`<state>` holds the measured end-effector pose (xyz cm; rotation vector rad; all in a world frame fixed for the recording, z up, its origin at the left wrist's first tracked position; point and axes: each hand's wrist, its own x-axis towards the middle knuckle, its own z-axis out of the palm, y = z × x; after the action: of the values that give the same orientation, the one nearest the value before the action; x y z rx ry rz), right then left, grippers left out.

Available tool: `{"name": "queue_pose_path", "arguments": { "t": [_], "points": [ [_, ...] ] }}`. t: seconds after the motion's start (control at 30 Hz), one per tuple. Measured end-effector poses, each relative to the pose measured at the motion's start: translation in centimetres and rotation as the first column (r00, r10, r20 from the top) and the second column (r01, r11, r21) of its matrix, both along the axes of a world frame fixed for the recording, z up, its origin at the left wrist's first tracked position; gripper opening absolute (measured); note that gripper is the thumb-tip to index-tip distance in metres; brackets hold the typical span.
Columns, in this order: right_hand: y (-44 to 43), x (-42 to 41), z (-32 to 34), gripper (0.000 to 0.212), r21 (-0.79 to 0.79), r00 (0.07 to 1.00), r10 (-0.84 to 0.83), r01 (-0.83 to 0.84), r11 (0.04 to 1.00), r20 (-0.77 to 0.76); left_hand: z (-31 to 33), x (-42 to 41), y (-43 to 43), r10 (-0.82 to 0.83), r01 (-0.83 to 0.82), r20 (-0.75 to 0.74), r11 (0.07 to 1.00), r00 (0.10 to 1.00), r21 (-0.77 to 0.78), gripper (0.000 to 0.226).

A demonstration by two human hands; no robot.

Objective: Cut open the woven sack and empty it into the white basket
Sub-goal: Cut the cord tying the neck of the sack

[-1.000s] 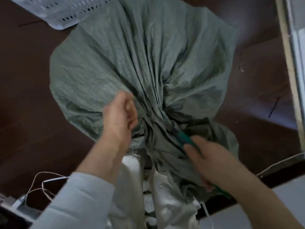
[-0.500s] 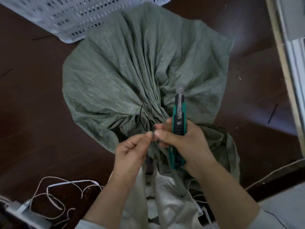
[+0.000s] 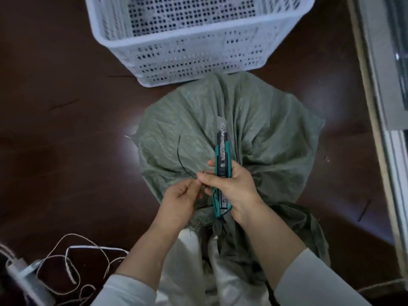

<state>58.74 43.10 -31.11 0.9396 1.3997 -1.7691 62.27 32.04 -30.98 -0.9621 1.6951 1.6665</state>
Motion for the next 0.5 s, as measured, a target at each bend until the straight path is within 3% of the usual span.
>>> {"name": "queue_pose_path", "arguments": {
  "t": [0.13,0.33,0.5],
  "points": [
    [-2.3,-1.5,1.2,0.029,0.039,1.0,-0.026,0.027,0.999,-0.012,1.1,-0.6,-1.6,-0.001,0.003,-0.031,0.999,1.0,0.041,0.031],
    [-6.0,-2.9,2.1,0.027,0.09,0.998,-0.065,0.066,0.994,-0.009,2.1,-1.6,-4.5,0.263,-0.263,0.004,0.965,0.965,0.016,0.022],
    [-7.8,-4.7,2.7,0.025,0.165,0.995,-0.08,0.088,0.982,-0.055,3.2,-2.5,-6.6,0.303,-0.303,-0.001,0.951,0.953,0.067,0.015]
  ]
}}
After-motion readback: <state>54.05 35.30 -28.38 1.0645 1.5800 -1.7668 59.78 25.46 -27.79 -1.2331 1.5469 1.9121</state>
